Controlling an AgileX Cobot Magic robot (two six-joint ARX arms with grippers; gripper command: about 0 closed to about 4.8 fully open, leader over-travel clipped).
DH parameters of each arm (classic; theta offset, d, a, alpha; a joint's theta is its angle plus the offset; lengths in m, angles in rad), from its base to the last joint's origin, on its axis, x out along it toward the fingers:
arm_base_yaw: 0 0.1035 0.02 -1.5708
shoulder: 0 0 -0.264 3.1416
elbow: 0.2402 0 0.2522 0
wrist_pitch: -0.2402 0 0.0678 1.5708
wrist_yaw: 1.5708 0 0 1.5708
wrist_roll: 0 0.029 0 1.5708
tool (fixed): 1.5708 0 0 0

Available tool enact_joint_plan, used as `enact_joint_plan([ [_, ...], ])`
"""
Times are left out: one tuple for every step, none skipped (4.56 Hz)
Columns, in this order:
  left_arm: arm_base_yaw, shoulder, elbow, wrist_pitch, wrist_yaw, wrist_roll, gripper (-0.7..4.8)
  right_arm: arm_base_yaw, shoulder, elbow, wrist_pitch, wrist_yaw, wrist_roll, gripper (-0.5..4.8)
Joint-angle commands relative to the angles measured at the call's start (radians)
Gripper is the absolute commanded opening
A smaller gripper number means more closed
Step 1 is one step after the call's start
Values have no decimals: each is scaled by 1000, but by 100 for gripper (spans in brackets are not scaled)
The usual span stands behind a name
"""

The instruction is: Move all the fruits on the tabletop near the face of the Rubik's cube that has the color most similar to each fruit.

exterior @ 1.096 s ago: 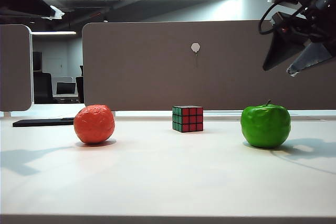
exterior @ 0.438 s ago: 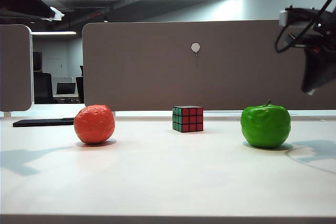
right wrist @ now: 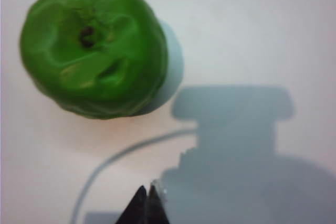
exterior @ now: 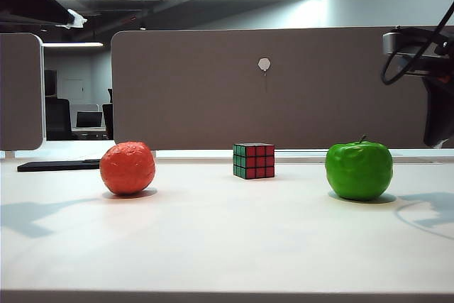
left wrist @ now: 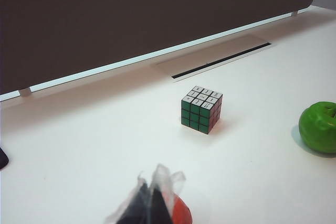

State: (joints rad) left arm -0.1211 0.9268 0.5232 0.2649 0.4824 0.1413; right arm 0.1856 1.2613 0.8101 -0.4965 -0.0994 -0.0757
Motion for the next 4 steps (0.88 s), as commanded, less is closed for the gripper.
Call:
enact_joint_plan([
  [-1,0,4,3,0,1,-6,0,1,5,3,-82,0,-1],
  [-1,0,4,3,0,1,-6,1,47,5,9,-87,0,-2],
  [-1,0,4,3,0,1,-6,2,120,5,55,-87,0,-2],
  [-1,0,4,-24,1,0,-6,2,259,9,315,-104,0,-1],
])
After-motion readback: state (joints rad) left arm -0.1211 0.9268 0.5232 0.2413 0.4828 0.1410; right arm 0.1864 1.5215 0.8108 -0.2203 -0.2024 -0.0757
